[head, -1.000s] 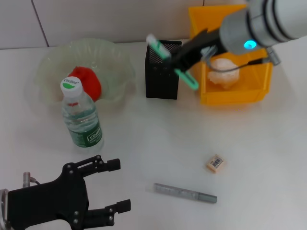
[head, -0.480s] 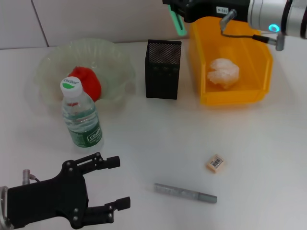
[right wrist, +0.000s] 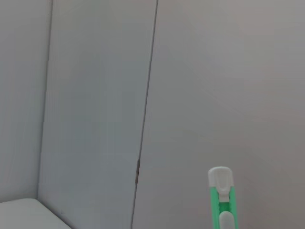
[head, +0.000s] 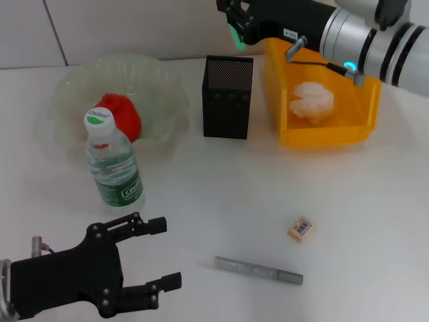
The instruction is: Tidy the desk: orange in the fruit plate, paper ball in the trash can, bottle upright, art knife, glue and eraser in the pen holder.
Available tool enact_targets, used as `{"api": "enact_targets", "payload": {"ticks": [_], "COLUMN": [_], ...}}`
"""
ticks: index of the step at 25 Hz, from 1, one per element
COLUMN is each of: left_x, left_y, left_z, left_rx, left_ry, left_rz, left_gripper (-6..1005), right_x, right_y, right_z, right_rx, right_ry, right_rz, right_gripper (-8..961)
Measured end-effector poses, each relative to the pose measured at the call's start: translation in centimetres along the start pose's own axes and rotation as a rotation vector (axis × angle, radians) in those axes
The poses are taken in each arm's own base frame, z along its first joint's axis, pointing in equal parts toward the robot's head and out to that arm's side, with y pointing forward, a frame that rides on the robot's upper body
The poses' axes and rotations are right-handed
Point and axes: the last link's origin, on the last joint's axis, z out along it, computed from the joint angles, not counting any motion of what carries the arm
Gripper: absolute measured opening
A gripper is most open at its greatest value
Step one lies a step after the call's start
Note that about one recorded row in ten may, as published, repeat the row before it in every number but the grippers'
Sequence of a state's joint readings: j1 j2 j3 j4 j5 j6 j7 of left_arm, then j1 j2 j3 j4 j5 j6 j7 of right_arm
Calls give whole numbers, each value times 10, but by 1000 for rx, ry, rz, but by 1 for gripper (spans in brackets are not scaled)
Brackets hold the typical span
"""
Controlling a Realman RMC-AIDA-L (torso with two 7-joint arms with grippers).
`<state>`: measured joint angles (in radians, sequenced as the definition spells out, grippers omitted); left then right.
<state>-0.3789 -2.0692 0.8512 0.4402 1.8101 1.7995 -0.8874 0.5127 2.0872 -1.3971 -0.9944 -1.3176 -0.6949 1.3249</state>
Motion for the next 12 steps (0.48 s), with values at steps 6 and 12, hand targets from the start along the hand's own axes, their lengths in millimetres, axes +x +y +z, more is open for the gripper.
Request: {"api": "enact_targets", "payload": {"ticks": [6,12], "left_x": [0,1], "left_y": [0,-3], "left_z": [0,0], "left_rx": [4,19], "left_ry": [0,3], "left_rz": [-19,-58], "left_gripper": [817,817], "right_x": [22,34], "right_y": [-2,1], "right_z": [1,-2], "right_rx": [37,44], "right_ry": [-24,-6], "right_rz": [-9,-22], "right_gripper": [175,175]}}
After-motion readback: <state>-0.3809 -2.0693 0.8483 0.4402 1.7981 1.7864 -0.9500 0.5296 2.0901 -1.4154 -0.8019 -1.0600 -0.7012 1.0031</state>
